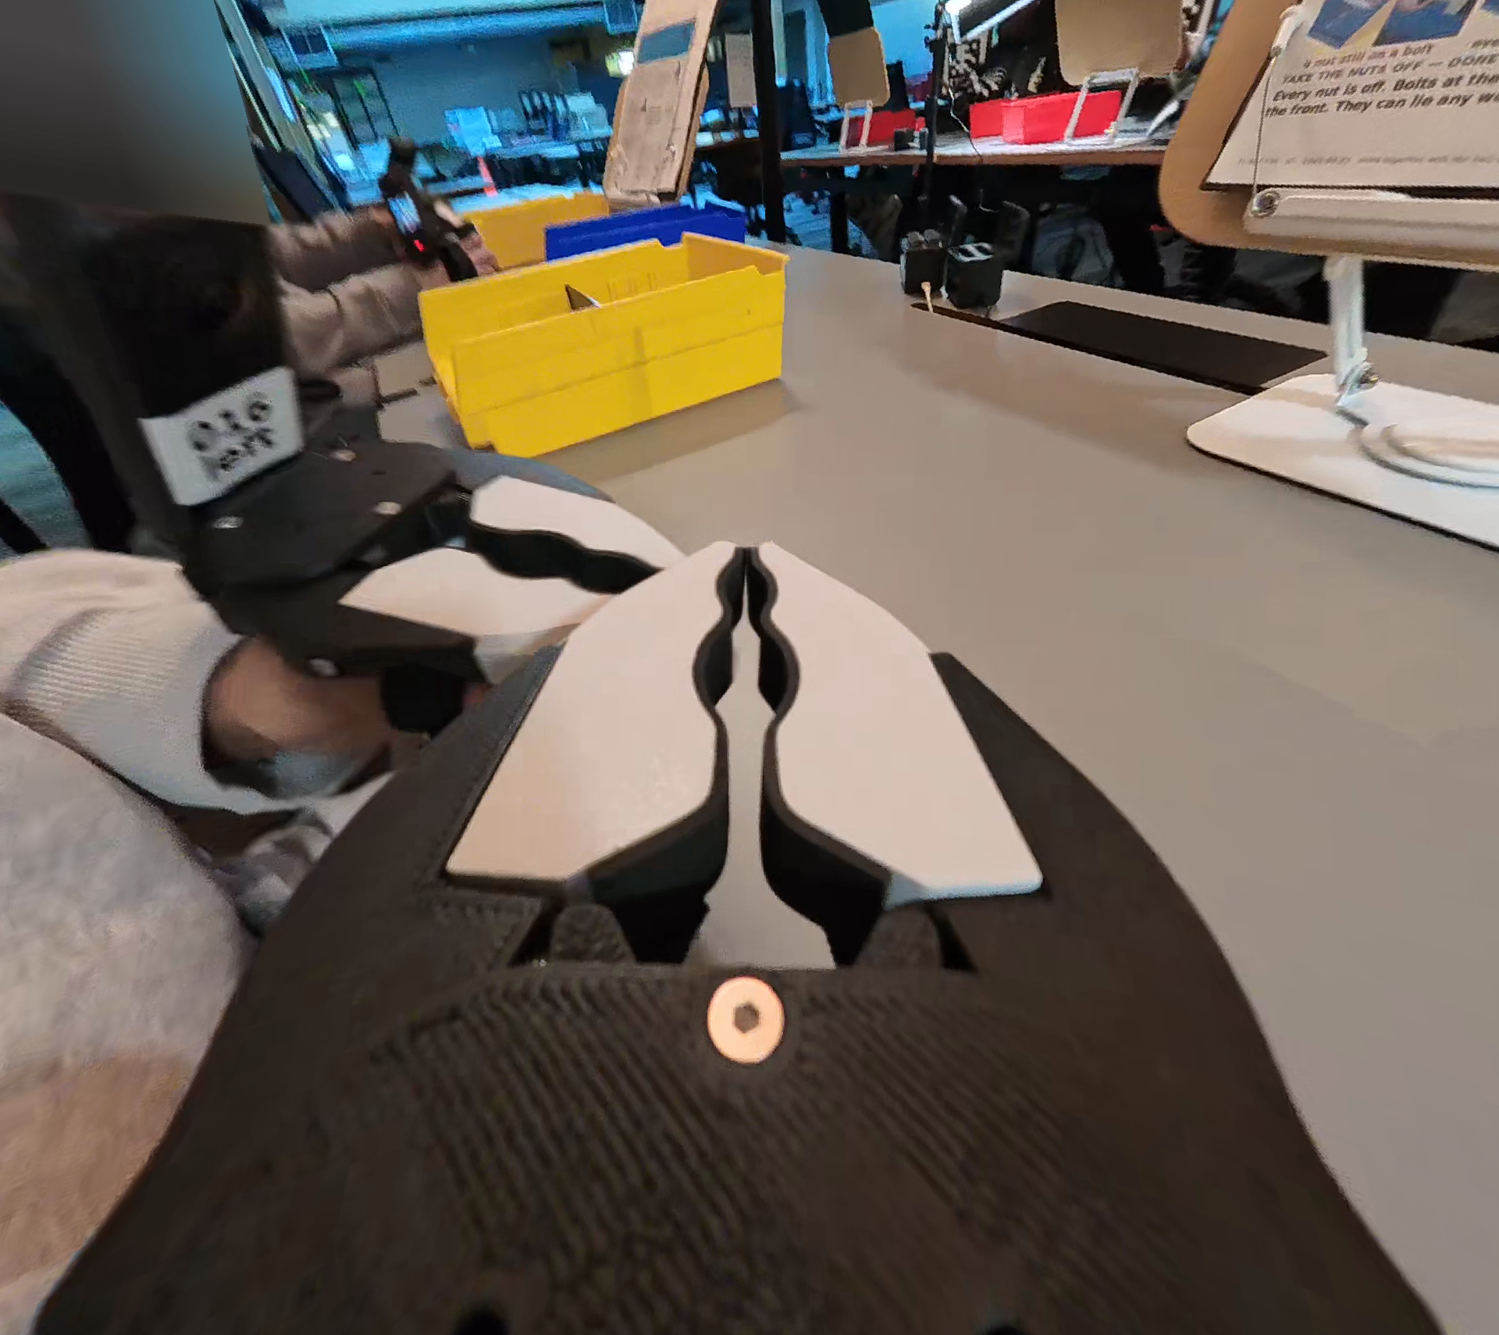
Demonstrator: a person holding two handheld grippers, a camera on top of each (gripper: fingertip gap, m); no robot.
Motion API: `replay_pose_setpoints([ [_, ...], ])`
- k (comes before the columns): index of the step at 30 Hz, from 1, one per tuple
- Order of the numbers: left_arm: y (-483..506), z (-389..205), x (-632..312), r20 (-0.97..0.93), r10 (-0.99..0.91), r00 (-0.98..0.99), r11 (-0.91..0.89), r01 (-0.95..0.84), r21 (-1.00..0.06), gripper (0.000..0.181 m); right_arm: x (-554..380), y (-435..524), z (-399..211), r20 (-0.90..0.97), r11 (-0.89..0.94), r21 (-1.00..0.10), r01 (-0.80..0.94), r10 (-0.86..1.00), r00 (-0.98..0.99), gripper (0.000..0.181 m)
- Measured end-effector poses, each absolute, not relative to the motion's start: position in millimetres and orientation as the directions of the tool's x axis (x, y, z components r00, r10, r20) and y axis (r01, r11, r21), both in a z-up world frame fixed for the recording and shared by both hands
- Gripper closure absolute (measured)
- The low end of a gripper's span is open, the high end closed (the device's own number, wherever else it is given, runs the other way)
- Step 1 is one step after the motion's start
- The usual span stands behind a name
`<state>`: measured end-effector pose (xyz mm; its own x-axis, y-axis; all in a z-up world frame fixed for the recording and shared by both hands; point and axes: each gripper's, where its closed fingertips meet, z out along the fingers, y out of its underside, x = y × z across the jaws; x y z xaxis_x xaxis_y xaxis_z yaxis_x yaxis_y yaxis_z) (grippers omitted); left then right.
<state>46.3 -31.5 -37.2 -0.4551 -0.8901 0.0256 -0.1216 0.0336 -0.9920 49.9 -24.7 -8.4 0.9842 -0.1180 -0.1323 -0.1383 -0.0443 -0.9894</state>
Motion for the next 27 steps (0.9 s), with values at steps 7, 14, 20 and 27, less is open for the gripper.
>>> replay_pose_setpoints([
  [7,-36,-18,75,0.008,-0.914,-0.405,0.024,-0.075,-0.997,0.168,74,-53,25,-0.007,0.092,-0.996,0.020,-0.280,0.960,0.172],
  [14,-36,-29,63,0.070,-0.876,-0.477,-0.039,-0.076,-0.996,0.168,60,-25,-9,-0.079,-0.017,-0.996,-0.084,-0.183,0.980,0.162],
  [20,-38,-34,62,0.068,-0.859,-0.507,-0.027,-0.088,-0.996,0.168,57,-22,-14,-0.041,-0.057,-0.997,-0.051,-0.157,0.987,0.171],
  [27,-39,-33,62,0.061,-0.860,-0.506,-0.023,-0.080,-0.996,0.169,64,-26,-15,-0.190,-0.045,-0.979,-0.198,-0.138,0.972,0.172],
])
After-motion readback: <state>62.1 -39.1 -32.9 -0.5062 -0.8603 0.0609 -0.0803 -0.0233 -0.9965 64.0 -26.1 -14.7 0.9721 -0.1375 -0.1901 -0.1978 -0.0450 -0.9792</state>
